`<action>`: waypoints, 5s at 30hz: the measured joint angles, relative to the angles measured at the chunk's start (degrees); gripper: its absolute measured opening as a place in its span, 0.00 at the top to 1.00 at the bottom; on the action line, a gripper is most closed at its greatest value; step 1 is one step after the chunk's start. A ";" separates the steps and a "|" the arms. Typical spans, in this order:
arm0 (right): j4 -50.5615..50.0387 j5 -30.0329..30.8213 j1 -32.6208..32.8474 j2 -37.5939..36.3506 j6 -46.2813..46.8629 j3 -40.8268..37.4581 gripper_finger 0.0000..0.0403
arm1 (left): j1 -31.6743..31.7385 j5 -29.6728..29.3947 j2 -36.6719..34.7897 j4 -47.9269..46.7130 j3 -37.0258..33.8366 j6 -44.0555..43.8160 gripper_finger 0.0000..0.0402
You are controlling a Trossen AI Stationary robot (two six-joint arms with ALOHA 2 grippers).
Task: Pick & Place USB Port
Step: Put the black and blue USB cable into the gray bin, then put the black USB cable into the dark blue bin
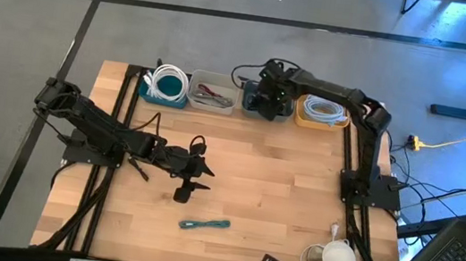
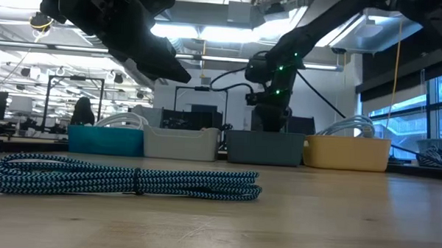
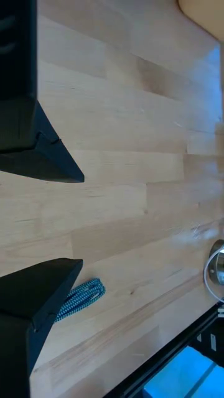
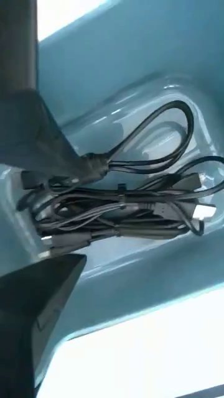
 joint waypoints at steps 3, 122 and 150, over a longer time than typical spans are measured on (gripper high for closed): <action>-0.37 3.70 0.39 -2.76 1.48 0.00 0.40 | 0.00 0.02 0.00 -0.01 0.00 0.00 0.50; 24.47 1.48 38.03 -32.69 25.54 -33.81 0.42 | 52.74 2.98 22.49 -19.87 18.97 48.43 0.94; 22.90 1.48 38.03 -32.73 25.14 -33.81 0.42 | 26.14 5.10 -7.28 -71.19 19.04 16.01 0.52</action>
